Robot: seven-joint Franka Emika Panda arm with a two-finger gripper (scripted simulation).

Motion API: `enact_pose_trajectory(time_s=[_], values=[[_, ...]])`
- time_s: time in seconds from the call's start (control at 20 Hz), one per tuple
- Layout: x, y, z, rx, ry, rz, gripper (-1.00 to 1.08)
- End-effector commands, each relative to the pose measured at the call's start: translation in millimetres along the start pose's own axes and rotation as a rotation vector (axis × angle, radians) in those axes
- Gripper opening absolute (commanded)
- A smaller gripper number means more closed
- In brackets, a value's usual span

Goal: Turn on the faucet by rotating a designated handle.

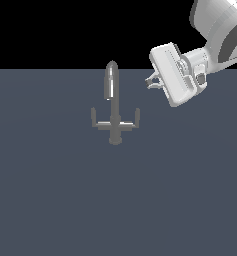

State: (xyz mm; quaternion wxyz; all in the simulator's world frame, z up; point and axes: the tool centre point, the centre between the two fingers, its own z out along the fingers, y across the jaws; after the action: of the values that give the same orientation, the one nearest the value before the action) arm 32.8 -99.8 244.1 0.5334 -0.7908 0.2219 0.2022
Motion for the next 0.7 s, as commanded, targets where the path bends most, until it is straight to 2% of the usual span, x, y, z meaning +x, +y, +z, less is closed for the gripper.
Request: enact_pose_trajectory(time_s=[0.0,0.4,0.65], values=[[16,6,5,0.056,-0.023,0.021,-1.0],[65,26,27,0.229,-0.094,0.092,-1.0],[87,35,41,0.309,-0.126,0.127,-1.0]])
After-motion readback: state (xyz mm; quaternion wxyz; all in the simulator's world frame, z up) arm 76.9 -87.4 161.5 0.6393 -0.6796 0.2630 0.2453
